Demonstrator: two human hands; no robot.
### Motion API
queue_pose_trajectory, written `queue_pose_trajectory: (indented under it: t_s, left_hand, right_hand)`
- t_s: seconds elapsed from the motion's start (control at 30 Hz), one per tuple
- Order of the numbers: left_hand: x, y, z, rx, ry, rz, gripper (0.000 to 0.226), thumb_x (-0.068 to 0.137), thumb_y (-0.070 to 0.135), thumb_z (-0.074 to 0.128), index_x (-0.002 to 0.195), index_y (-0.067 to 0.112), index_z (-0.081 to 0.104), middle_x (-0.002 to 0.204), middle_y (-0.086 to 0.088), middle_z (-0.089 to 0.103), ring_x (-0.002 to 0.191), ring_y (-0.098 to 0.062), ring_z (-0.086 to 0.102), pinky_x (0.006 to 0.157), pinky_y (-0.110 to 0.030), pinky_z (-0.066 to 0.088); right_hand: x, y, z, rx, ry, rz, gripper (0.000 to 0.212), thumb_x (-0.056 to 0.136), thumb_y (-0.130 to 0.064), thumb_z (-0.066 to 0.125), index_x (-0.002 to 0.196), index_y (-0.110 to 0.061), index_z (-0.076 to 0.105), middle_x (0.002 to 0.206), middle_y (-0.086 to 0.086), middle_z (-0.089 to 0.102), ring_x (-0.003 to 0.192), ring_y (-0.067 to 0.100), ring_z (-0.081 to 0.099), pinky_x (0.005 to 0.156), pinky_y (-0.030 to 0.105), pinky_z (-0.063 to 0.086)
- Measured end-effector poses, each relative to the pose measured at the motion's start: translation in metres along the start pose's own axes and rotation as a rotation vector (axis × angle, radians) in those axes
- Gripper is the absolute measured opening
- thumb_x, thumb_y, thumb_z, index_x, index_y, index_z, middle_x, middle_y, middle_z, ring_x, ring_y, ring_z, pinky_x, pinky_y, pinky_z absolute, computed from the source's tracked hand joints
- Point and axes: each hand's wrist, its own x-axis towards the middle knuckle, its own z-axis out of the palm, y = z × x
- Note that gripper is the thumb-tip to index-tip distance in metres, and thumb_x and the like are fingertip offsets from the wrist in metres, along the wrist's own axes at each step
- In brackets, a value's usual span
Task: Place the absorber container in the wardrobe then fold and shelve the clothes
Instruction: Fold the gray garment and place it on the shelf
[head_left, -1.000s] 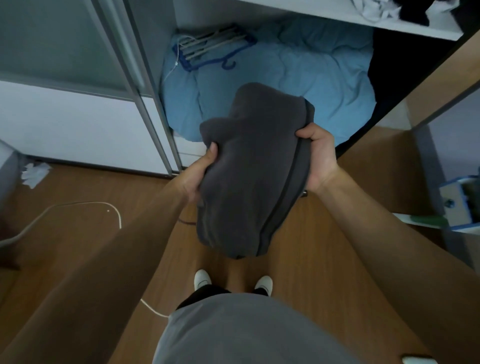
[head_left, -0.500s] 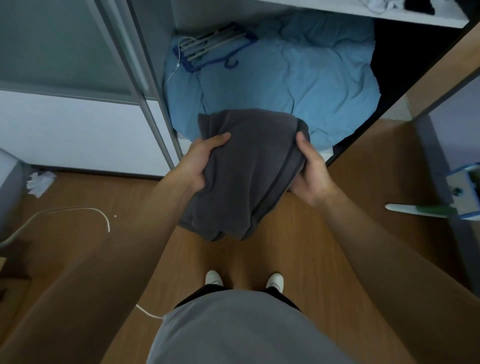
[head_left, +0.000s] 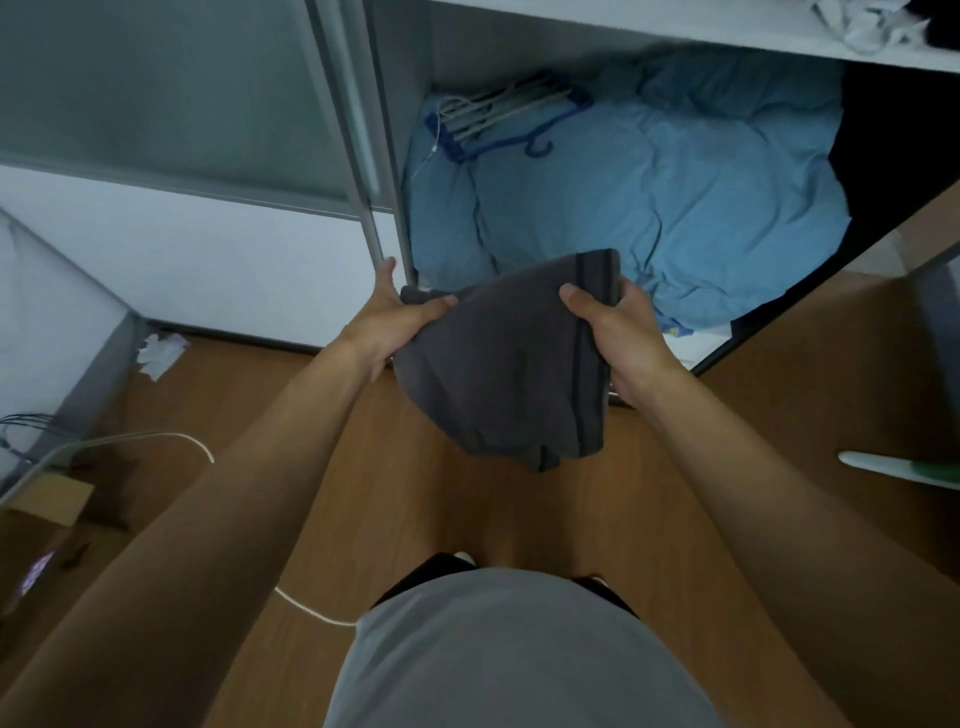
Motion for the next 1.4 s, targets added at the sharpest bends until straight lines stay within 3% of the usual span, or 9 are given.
queue_pose_trajectory:
  t_s: [0.1, 0.23, 0.4, 0.57, 0.73, 0.93, 1.03, 1.27, 1.4]
  left_hand:
    - [0.000, -0.003, -0.007, 0.357, -0.158, 0.026, 0.087, 0.068, 0.067, 0.076, 0.143, 0.032, 0.048, 0.141, 0.005, 0.054, 0.123, -0.020, 0.054, 0.102, -0.035, 0.045]
    - [-0.005, 0.010, -0.004, 0.731, -0.311, 0.148, 0.125, 0.041, 0.097, 0.059, 0.150, 0.043, 0.032, 0.159, 0.008, 0.028, 0.145, -0.022, 0.029, 0.113, -0.042, 0.030]
    - [-0.010, 0.028, 0.058, 0.437, -0.458, 0.524, 0.102, 0.063, 0.055, 0.088, 0.143, 0.044, 0.026, 0.134, 0.030, 0.042, 0.108, 0.034, 0.037, 0.090, 0.005, 0.030]
    - [0.004, 0.028, 0.092, 0.248, -0.280, 0.500, 0.046, 0.078, 0.026, 0.081, 0.119, 0.026, 0.061, 0.105, 0.014, 0.066, 0.097, 0.002, 0.062, 0.080, -0.015, 0.048]
    - [0.013, 0.025, 0.094, 0.067, -0.109, 0.378, 0.029, 0.077, 0.027, 0.083, 0.100, 0.032, 0.065, 0.091, 0.019, 0.066, 0.082, 0.005, 0.061, 0.065, -0.010, 0.047]
    - [0.005, 0.070, 0.085, -0.115, -0.106, 0.416, 0.031, 0.071, 0.030, 0.087, 0.095, 0.032, 0.068, 0.094, 0.013, 0.072, 0.089, -0.006, 0.069, 0.072, -0.021, 0.054]
    - [-0.004, 0.105, 0.079, -0.112, -0.300, 0.537, 0.049, 0.061, 0.038, 0.087, 0.106, 0.032, 0.068, 0.105, 0.010, 0.075, 0.099, -0.009, 0.070, 0.087, -0.032, 0.057]
    - [0.011, 0.191, 0.060, -0.352, -0.765, 0.718, 0.045, 0.074, 0.022, 0.052, 0.116, 0.021, 0.069, 0.114, -0.004, 0.069, 0.109, -0.022, 0.061, 0.096, -0.038, 0.048]
    - [0.036, 0.237, 0.071, -0.251, -0.559, 0.796, 0.029, 0.093, 0.037, 0.053, 0.120, 0.037, 0.065, 0.132, -0.002, 0.064, 0.127, -0.019, 0.056, 0.114, -0.043, 0.037]
  right_hand:
    - [0.000, -0.009, -0.003, -0.144, -0.059, -0.058, 0.035, 0.082, -0.028, 0.077, 0.115, -0.022, 0.067, 0.106, -0.007, 0.076, 0.100, 0.011, 0.071, 0.091, 0.032, 0.056]
    - [0.002, -0.027, -0.004, -0.430, -0.165, -0.136, 0.028, 0.086, -0.030, 0.075, 0.112, -0.028, 0.066, 0.101, -0.015, 0.072, 0.096, 0.003, 0.069, 0.085, 0.022, 0.053]
    - [0.006, -0.054, 0.008, -0.809, -0.337, -0.211, 0.015, 0.089, -0.030, 0.071, 0.101, -0.024, 0.064, 0.090, -0.015, 0.066, 0.078, -0.008, 0.061, 0.063, 0.003, 0.041]
    - [0.010, -0.058, 0.002, -0.903, -0.165, -0.278, 0.020, 0.091, -0.026, 0.068, 0.094, -0.006, 0.067, 0.085, 0.002, 0.063, 0.074, 0.010, 0.056, 0.066, 0.022, 0.042]
    - [-0.009, -0.033, -0.033, -0.670, 0.301, -0.289, 0.009, 0.091, -0.013, 0.060, 0.086, -0.014, 0.068, 0.083, -0.003, 0.067, 0.082, 0.011, 0.061, 0.071, 0.012, 0.044]
    - [-0.008, -0.023, -0.045, -0.072, 0.023, 0.580, 0.054, 0.096, -0.062, 0.046, 0.125, -0.017, 0.058, 0.116, 0.014, 0.066, 0.111, 0.038, 0.064, 0.088, 0.053, 0.054]
    - [0.015, -0.060, -0.036, 0.357, -0.114, 0.422, 0.070, 0.092, -0.073, 0.039, 0.127, -0.018, 0.062, 0.109, 0.014, 0.073, 0.107, 0.040, 0.067, 0.096, 0.064, 0.049]
    - [0.052, -0.158, -0.011, 0.762, -0.317, -0.002, 0.066, 0.095, -0.066, 0.043, 0.110, -0.010, 0.075, 0.111, 0.016, 0.072, 0.101, 0.030, 0.070, 0.088, 0.040, 0.055]
    - [0.074, -0.191, 0.006, 0.797, -0.242, -0.184, 0.063, 0.102, -0.056, 0.037, 0.097, -0.009, 0.080, 0.098, 0.010, 0.077, 0.093, 0.022, 0.074, 0.082, 0.034, 0.058]
